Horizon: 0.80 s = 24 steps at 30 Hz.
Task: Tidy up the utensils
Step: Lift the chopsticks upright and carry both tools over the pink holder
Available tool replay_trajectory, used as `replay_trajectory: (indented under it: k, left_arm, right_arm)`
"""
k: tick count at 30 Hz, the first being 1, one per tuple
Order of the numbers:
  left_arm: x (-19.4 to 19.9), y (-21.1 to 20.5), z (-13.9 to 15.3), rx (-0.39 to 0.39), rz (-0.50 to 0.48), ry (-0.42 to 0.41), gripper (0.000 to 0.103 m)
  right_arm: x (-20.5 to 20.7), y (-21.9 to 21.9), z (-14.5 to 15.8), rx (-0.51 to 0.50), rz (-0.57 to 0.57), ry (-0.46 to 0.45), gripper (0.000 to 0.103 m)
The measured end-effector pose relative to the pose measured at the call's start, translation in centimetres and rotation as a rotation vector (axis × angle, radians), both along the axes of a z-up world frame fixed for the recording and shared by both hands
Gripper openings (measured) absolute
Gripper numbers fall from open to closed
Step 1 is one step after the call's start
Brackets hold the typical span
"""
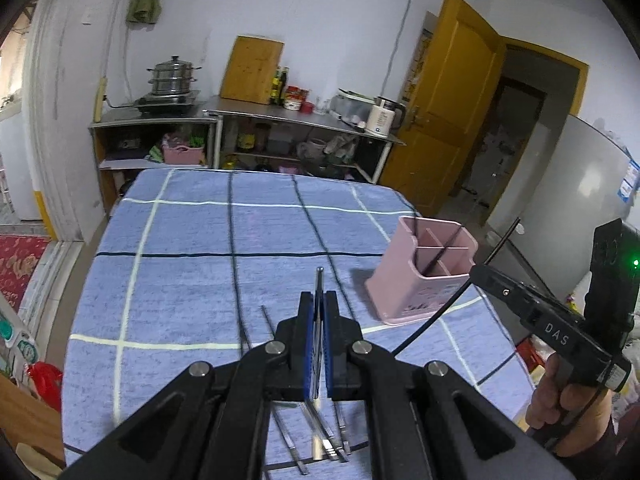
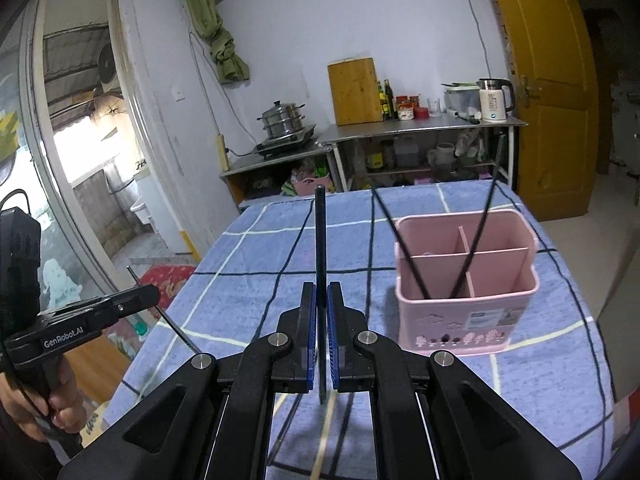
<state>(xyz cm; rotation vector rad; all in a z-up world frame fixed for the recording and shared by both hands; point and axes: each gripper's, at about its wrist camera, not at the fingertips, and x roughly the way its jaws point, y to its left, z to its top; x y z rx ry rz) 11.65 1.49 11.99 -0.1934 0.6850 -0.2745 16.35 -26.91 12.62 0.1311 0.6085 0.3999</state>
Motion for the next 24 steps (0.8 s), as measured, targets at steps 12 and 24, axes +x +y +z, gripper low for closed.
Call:
replay_trajectory:
  k: [12, 24]
  left_arm:
    - [3.1, -6.2, 1.8, -0.053, -0.14, -0.001, 0.005]
    - [6.8, -9.7, 7.4, -0.097, -0.193, -0.089, 0.005]
  right_arm:
    - [-0.3, -4.5, 2.7, 0.0, -0.095, -0.045, 0.005]
    - [1.2, -7.8, 8.6, 0.01, -0.173, -0.177, 0.005]
